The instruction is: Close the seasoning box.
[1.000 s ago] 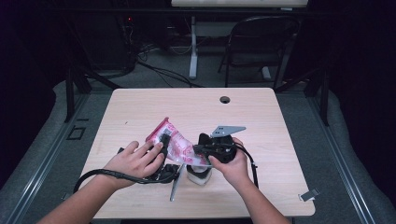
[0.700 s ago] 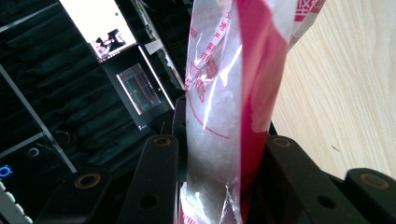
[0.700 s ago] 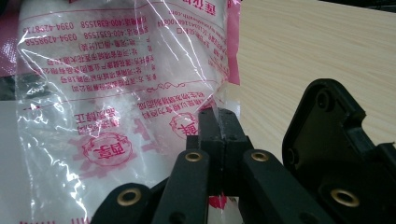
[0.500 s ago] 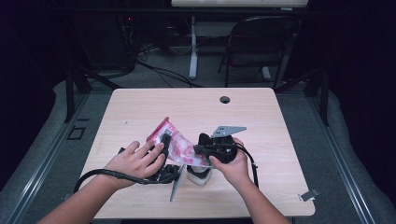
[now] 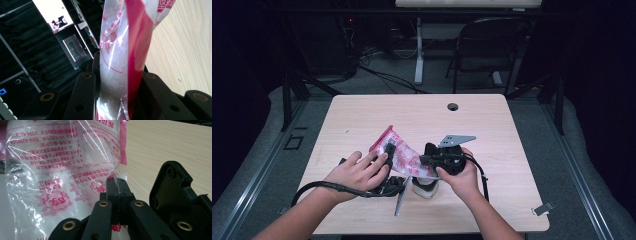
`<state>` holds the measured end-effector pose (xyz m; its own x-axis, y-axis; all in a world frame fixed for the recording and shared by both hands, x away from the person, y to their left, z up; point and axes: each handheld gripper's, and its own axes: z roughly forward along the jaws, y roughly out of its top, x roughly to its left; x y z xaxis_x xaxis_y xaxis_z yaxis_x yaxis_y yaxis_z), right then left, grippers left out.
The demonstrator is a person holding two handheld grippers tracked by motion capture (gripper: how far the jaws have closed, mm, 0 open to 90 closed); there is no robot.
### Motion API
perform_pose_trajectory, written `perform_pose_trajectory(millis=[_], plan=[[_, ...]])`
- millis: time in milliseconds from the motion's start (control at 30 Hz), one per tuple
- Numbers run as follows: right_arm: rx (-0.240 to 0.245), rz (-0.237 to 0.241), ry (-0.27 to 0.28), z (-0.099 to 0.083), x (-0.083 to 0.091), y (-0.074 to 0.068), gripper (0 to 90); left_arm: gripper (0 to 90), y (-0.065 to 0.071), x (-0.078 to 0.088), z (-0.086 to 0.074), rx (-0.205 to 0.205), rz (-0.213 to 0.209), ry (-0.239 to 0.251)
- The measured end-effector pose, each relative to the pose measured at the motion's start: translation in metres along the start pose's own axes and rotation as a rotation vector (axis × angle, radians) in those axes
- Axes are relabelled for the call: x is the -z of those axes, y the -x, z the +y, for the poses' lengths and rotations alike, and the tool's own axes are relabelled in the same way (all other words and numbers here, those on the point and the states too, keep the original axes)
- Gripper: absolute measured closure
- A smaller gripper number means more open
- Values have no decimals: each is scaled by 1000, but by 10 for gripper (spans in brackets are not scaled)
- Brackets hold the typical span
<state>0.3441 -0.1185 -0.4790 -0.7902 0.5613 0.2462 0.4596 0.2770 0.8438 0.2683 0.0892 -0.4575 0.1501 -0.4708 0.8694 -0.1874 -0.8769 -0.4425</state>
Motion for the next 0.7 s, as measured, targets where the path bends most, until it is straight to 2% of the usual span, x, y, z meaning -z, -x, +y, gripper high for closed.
perform_pose_trajectory(millis=[33, 467, 567, 633, 700], plan=[[3, -1, -3, 0, 0, 0, 900, 751, 0, 0, 0, 7, -13, -7], [0, 1, 0, 0, 0, -1, 900, 751, 0, 0, 0, 4, -9, -2], [3, 0, -8, 0, 0, -1, 900, 752, -1, 1, 0, -12, -4, -3], [4, 2, -8, 0, -1, -1, 900, 752, 0, 1, -1, 4, -9, -7], [5, 5, -5, 1, -1, -1, 900, 752, -1, 1, -1, -9, 0, -4]])
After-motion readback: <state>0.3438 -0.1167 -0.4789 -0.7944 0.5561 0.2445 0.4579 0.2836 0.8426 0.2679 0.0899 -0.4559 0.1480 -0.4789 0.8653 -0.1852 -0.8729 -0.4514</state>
